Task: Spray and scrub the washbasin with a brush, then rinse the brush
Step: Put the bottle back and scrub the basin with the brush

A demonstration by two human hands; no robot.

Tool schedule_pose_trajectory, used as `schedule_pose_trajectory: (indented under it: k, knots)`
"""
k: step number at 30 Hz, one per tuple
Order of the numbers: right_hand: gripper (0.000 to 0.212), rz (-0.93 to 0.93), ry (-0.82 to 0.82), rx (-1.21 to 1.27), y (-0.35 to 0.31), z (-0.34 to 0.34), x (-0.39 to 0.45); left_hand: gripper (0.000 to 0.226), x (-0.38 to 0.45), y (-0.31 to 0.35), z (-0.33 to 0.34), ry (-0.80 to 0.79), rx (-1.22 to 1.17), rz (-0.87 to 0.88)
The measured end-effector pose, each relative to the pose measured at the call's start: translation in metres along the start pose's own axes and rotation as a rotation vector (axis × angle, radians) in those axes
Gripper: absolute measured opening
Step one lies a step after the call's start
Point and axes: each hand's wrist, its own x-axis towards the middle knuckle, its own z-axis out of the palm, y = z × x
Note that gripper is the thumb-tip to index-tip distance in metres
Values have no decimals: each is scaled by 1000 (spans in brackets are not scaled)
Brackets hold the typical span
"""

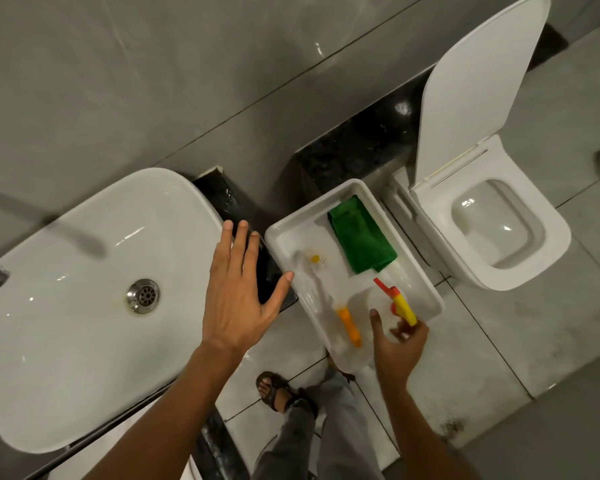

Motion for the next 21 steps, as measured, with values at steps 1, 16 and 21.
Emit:
schedule_pose_trajectory:
  k: [1, 16, 21]
  knots:
    - [61, 26, -34, -11, 1, 5, -17, 87, 0, 0, 0, -4, -2, -1]
    - [41, -94, -603, -694, -37, 80, -13, 85, 0, 0, 3, -23, -54, -11]
    - [38, -116, -574, -611, -44, 70, -22, 91, 0, -2, 6, -48, -13, -32]
